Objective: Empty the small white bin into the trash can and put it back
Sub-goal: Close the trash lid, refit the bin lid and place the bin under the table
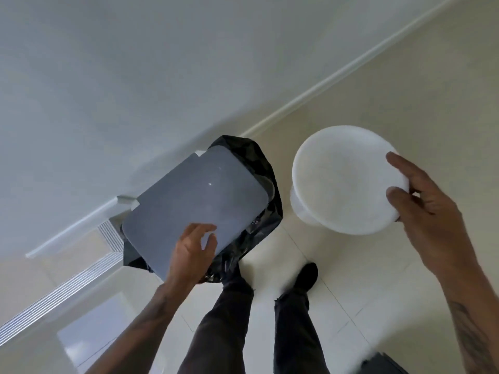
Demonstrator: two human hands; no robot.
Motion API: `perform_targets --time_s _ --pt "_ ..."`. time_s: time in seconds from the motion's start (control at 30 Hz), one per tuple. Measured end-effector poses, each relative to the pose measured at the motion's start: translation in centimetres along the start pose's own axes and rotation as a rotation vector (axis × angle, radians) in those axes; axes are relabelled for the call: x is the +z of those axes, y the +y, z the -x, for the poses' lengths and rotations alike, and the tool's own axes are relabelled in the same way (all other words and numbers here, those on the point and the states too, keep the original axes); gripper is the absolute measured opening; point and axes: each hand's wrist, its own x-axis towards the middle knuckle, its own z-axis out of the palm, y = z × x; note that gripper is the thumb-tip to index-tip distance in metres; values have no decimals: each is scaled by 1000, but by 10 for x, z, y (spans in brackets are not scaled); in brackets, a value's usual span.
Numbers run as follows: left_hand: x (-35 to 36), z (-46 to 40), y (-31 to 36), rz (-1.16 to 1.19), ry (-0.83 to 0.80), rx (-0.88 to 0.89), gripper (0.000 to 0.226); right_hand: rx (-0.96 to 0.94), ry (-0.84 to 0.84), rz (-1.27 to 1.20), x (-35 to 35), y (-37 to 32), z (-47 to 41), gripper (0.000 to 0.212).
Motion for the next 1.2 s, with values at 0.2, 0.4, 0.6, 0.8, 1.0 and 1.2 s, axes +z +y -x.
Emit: perform_targets --time_s 0.2,0.4,0.6,0.8,1.0,1.2 --pt "-56 -9 132 491 -77 298 31 28 -6 -117 12 -1 46 55" --pt "-84 41 186 375 -161 524 34 21 79 -222 -12 -26 106 54" --pt "-117 137 209 462 -217 607 38 -52 258 -354 -70 -59 206 51" --pt "-143 286 203 549 -335 674 47 -49 472 -533 -97 -72 382 40" --pt "-143 414 229 478 -637 837 40 84 821 -600 -120 -78 564 35" --pt "-143 487 230 451 -963 992 38 186 1203 -693 -84 -101 685 31"
